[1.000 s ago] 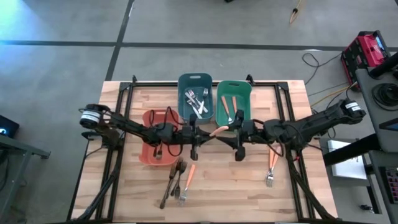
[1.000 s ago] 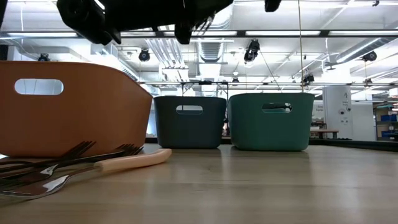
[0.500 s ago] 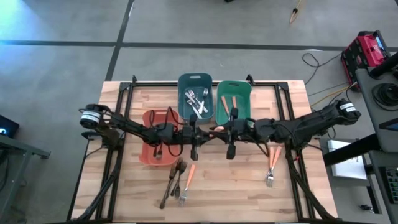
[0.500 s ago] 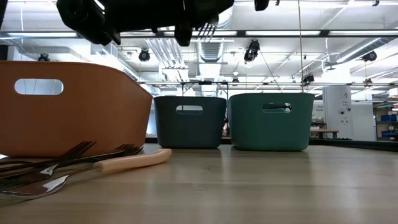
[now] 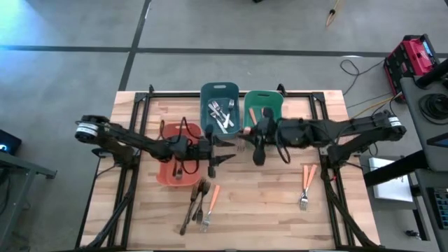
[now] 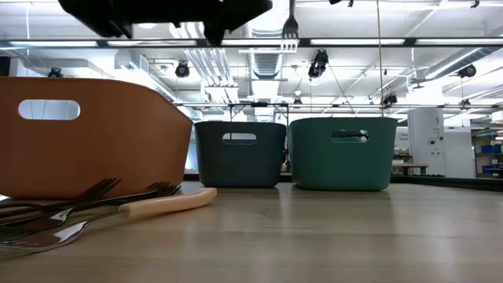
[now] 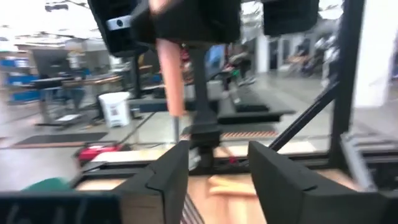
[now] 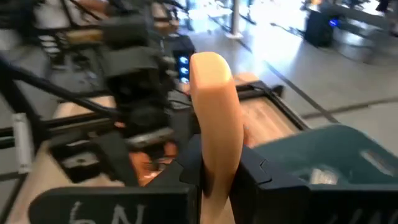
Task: Sort silverware by color (type)
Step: Put the orange fork into the green bin, then put the black fork into the orange bin
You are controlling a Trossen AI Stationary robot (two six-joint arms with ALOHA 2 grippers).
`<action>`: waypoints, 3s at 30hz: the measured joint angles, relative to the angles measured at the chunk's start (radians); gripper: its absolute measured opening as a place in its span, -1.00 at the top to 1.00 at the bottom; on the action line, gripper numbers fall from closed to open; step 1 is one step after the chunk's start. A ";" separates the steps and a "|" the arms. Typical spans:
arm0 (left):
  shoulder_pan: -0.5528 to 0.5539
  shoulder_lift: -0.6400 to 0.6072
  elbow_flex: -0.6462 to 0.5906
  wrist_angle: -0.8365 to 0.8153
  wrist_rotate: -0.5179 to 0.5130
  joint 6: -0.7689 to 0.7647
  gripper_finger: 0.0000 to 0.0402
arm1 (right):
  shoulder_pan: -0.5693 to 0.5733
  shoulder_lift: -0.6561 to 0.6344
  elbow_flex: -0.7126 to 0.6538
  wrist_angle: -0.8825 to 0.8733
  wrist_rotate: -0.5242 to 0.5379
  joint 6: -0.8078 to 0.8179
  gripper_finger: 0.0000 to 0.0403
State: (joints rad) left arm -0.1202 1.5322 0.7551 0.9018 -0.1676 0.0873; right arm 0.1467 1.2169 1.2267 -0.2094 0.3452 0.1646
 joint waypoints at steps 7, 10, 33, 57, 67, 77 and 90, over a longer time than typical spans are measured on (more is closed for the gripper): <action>0.004 -0.188 -0.046 -0.177 -0.159 0.124 0.01 | -0.138 0.012 0.131 -0.287 -0.004 0.086 0.84; 0.005 -0.267 -0.090 -0.189 -0.206 0.159 -0.05 | -0.216 0.012 0.138 -0.346 -0.014 0.130 0.84; 0.009 -0.799 -0.392 -0.194 -0.348 0.193 -0.05 | -0.632 0.239 0.129 -0.462 -0.329 0.193 0.84; 0.009 -0.838 -0.415 -0.216 -0.403 0.219 -0.04 | -0.670 0.427 0.127 -0.558 -0.316 0.370 0.84; 0.009 -0.838 -0.415 -0.218 -0.403 0.219 -0.04 | -0.673 0.473 0.127 -0.555 -0.298 0.367 0.78; 0.010 -0.836 -0.415 -0.218 -0.403 0.219 -0.04 | -0.673 0.474 0.127 -0.555 -0.220 0.365 0.66; 0.011 -0.836 -0.415 -0.218 -0.403 0.219 -0.04 | -0.673 0.469 0.127 -0.555 -0.212 0.352 0.48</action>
State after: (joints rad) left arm -0.1093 0.6964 0.3397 0.6837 -0.5701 0.3066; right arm -0.5262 1.6857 1.3534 -0.7647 0.1333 0.5162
